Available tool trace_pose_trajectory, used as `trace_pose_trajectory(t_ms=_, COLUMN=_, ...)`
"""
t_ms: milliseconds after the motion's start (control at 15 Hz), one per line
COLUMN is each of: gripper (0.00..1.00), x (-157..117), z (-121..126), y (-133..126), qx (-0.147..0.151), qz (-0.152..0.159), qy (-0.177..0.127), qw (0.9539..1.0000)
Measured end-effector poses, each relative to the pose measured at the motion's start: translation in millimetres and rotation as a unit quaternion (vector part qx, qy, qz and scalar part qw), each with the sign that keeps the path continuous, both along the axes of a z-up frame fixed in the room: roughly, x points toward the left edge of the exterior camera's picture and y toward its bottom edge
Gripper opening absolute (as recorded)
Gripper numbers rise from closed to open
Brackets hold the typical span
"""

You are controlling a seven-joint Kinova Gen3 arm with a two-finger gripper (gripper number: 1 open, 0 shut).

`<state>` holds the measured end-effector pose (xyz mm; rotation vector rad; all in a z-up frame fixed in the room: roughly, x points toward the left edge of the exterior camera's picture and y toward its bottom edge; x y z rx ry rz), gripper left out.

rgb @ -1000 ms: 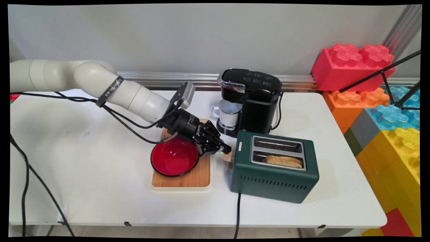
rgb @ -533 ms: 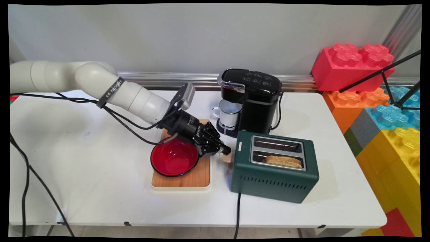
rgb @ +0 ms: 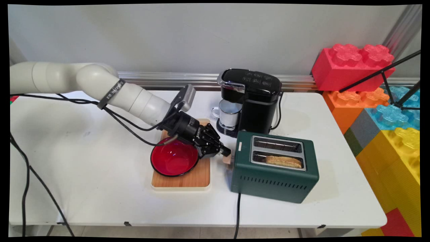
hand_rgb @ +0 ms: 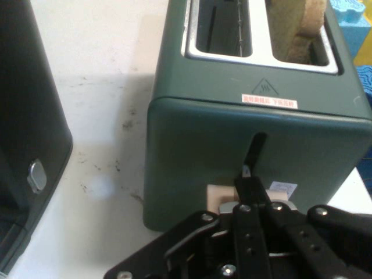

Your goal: Press the toaster switch

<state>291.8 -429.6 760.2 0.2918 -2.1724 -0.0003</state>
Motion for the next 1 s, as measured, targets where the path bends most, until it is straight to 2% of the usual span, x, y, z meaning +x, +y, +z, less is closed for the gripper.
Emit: trace_pose_trajectory(t_ms=1000, gripper=0.00, x=3.8, z=-5.0, y=-0.6, qx=0.005, qz=0.001, qy=-0.007, qw=1.0000)
